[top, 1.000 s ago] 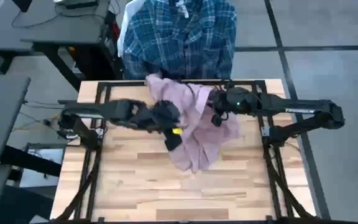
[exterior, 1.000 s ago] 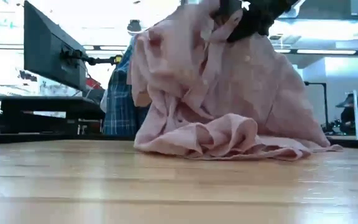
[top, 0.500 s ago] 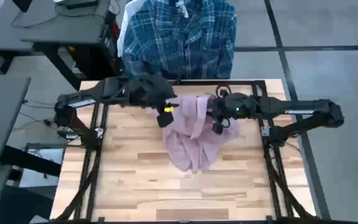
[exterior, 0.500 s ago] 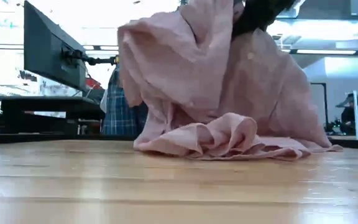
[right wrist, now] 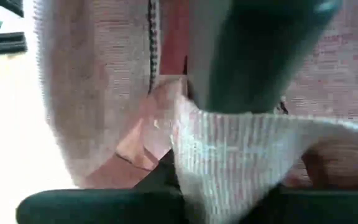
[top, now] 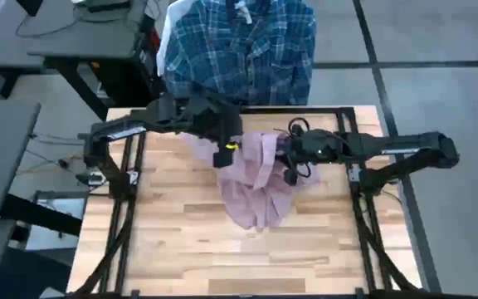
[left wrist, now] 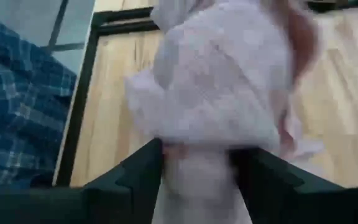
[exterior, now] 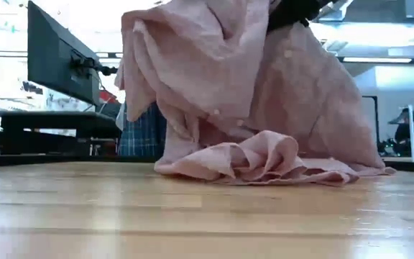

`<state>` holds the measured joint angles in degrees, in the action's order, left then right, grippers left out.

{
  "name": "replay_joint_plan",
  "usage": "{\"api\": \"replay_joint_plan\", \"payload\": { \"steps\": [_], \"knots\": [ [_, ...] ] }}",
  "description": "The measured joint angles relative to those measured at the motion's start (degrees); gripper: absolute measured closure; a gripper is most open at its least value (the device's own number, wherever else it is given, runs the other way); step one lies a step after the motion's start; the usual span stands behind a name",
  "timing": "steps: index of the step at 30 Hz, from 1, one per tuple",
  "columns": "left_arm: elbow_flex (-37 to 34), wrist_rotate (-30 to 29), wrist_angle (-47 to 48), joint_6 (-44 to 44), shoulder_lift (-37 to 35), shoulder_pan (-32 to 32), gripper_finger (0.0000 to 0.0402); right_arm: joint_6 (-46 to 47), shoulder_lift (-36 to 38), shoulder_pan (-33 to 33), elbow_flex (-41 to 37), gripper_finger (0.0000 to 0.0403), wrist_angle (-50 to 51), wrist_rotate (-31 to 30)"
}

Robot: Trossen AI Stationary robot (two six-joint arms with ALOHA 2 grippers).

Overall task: Hang clothes
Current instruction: Hang the pink polo shirt on the hanger rack

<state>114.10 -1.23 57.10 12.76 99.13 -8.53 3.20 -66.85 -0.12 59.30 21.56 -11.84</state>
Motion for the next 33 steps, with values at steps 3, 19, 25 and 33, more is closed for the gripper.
{"api": "replay_joint_plan", "payload": {
  "steps": [3,19,25,33],
  "knots": [
    [0.0,0.66,-0.34,0.02,1.24,-0.09,0.0225,-0.03,-0.04,-0.29,-0.05,0.0385,-0.83,-0.11],
    [-0.02,-0.85,-2.43,-0.22,1.87,0.65,0.0376,2.8,0.0,0.25,2.55,0.0355,0.77,-0.23],
    [-0.02,-1.72,-0.53,-0.33,-1.01,0.25,0.0376,4.33,0.11,0.97,13.8,0.0324,17.86,-0.07],
    [-0.02,-4.44,0.56,-1.86,-6.18,-0.33,0.0377,6.3,0.59,2.11,29.31,0.0263,34.72,0.59]
  ]
}}
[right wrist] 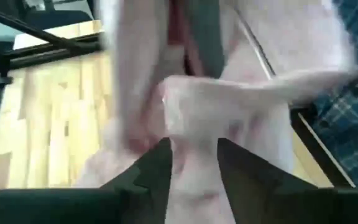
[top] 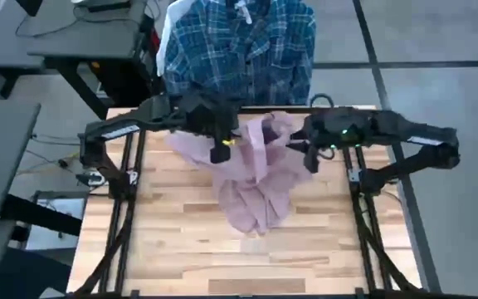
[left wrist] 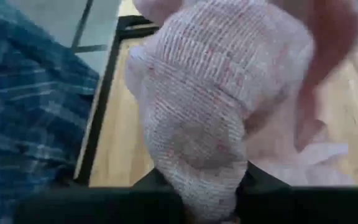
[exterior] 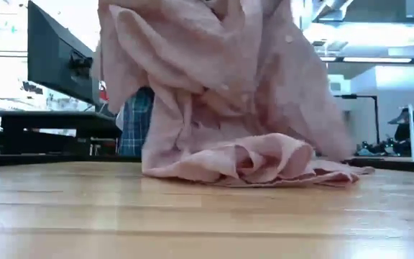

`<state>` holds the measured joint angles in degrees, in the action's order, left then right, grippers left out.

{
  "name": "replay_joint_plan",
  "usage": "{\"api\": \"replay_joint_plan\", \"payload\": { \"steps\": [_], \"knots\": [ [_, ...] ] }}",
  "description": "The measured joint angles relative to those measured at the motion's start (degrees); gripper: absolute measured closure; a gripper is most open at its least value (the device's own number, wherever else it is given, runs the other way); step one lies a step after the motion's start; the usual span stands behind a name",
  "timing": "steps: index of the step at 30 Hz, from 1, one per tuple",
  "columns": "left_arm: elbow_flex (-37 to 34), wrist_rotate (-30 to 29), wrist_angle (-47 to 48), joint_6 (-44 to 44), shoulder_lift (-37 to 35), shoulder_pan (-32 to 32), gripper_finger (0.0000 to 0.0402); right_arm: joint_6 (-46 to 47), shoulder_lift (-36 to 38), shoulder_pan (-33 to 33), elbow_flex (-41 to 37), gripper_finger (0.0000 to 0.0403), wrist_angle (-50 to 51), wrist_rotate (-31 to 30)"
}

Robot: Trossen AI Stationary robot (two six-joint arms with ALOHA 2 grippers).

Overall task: Hang clothes
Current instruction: Hang the pink polo shirt on the hanger rack

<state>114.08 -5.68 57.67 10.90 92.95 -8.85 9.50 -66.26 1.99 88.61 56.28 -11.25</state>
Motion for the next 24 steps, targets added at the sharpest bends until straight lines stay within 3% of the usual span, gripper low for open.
{"api": "replay_joint_plan", "payload": {
  "steps": [5,15,24],
  "knots": [
    [0.0,0.85,-1.29,-1.38,-2.88,-0.27,0.0377,-3.57,1.34,0.52,4.25,0.0233,0.32,-0.64],
    [0.0,2.48,-3.08,-1.26,-8.05,-0.25,0.0377,-6.51,1.44,1.51,7.9,0.0227,-5.26,-0.68],
    [0.0,3.1,-3.34,-1.68,-11.58,-0.23,0.0377,-3.47,1.34,2.78,7.9,0.0227,14.26,-0.66]
  ]
}}
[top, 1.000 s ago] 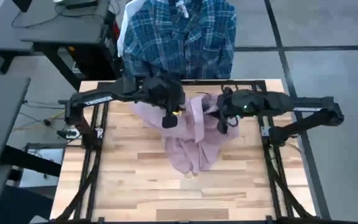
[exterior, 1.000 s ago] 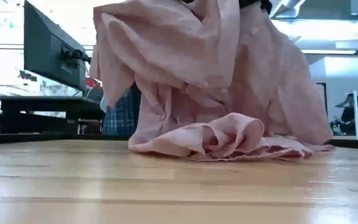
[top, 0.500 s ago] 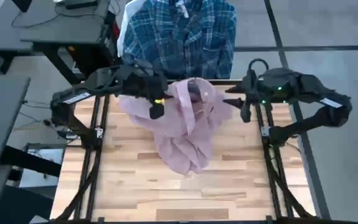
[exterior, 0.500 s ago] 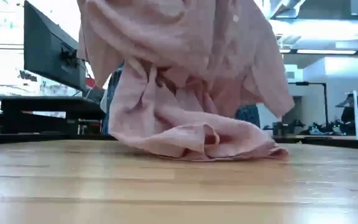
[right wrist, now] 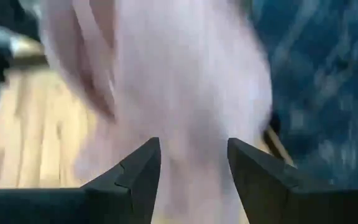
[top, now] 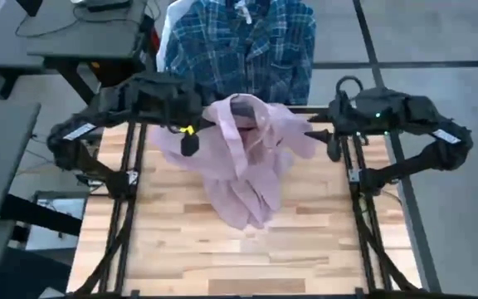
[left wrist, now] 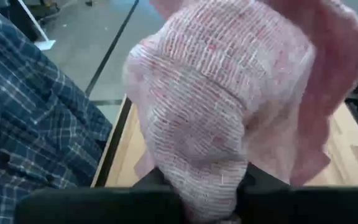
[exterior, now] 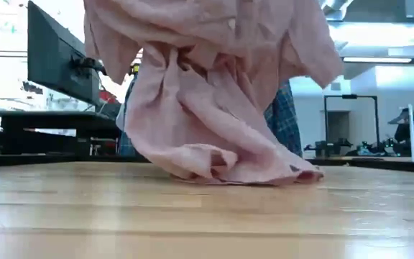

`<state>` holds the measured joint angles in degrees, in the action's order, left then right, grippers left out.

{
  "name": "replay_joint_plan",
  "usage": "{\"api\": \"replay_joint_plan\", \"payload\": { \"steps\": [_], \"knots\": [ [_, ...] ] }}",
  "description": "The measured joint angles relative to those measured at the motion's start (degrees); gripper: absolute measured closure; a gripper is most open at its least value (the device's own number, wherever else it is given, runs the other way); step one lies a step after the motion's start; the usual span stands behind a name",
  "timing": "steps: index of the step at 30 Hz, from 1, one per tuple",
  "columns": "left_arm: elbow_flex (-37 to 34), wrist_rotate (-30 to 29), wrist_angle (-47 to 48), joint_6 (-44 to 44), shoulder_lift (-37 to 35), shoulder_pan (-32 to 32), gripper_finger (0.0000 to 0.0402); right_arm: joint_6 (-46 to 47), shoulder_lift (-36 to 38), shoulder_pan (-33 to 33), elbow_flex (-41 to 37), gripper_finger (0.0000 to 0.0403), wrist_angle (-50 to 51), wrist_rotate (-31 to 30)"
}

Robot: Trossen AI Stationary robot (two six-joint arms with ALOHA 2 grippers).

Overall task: Hang clothes
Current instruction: Hang the pink polo shirt on the hanger rack

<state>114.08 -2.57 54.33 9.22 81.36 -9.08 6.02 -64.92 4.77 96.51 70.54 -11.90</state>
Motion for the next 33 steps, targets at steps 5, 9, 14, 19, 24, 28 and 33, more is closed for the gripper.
{"api": "replay_joint_plan", "payload": {
  "steps": [5,9,14,19,24,28,33],
  "knots": [
    [0.0,1.15,0.0,-0.86,-0.64,0.0,0.0377,0.43,0.07,1.32,-0.02,0.0227,0.33,-0.55],
    [0.0,2.34,0.48,-1.12,-0.53,0.02,0.0377,-2.87,-0.4,3.35,-0.02,0.0227,0.37,-2.4],
    [0.0,2.41,0.78,-1.17,-0.55,0.0,0.0377,-2.15,-1.84,4.74,-0.68,0.0227,0.37,1.94],
    [0.0,2.56,0.14,-0.92,-0.55,0.04,0.0377,-1.98,-4.36,3.78,-2.52,0.0227,-0.04,4.36],
    [0.0,2.48,0.17,-0.24,-0.55,0.04,0.0377,-1.97,-6.84,5.14,-3.02,0.0277,0.07,4.87],
    [0.0,2.38,0.19,0.78,-0.55,0.04,0.0377,-1.03,-7.45,5.88,-3.04,0.0385,1.76,8.01],
    [0.0,2.35,0.45,1.02,-1.43,-0.38,0.0377,3.64,-6.57,5.12,-3.37,0.0401,5.73,7.67]
  ]
}}
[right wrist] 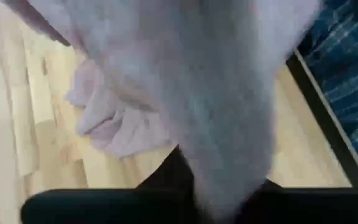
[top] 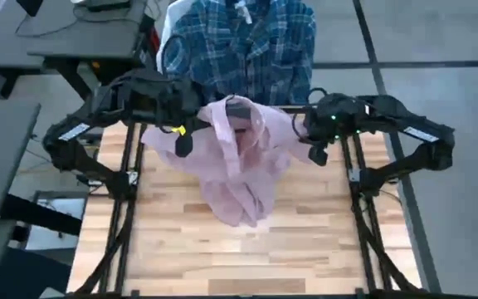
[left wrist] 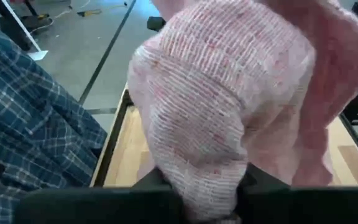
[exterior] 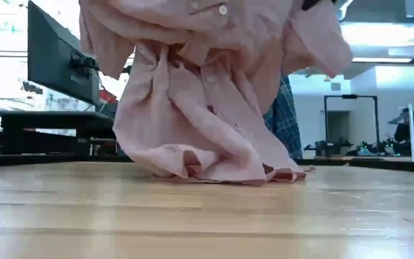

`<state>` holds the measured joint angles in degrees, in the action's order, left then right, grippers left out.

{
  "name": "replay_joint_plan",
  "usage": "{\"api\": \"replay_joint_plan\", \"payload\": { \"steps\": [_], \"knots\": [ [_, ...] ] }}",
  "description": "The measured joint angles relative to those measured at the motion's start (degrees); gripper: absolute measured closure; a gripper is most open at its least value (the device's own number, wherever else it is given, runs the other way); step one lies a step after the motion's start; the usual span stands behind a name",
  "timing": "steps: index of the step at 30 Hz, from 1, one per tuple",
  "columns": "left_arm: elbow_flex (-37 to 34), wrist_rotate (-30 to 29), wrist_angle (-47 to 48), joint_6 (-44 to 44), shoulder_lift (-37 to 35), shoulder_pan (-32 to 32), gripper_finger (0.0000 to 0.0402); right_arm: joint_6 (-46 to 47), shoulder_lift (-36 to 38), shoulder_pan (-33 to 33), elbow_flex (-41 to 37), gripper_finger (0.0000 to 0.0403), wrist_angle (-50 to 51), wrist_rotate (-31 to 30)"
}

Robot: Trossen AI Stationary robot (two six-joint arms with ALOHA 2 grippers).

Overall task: Hang clothes
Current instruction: Hang the pink polo shirt on the hanger rack

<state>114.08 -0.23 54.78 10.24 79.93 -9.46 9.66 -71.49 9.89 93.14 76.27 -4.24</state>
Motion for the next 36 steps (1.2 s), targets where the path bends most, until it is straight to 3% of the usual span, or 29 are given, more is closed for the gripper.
{"api": "replay_joint_plan", "payload": {
  "steps": [5,11,16,31,36],
  "knots": [
    [-0.02,-1.24,0.58,0.2,-3.21,-1.42,0.0377,6.57,5.47,-1.89,-5.63,0.0402,-1.55,-0.46],
    [-0.04,-1.57,0.86,0.0,-4.99,-3.07,0.0377,12.9,12.48,-5.03,-18.46,0.0403,-12.81,-0.9],
    [-0.04,-2.49,0.8,-0.47,-4.95,-3.16,0.0377,17.9,15.22,-6.91,-26.64,0.0403,-14.48,-0.85],
    [0.09,-3.48,0.44,-0.66,-4.95,-3.25,0.0377,15.65,16.46,-7.13,-16.35,0.0399,-15.25,-0.39],
    [0.09,-3.43,0.71,-0.66,-4.93,-3.25,0.0377,14.41,15.85,-5.53,-15.6,0.0335,-15.06,-0.32]
  ]
}}
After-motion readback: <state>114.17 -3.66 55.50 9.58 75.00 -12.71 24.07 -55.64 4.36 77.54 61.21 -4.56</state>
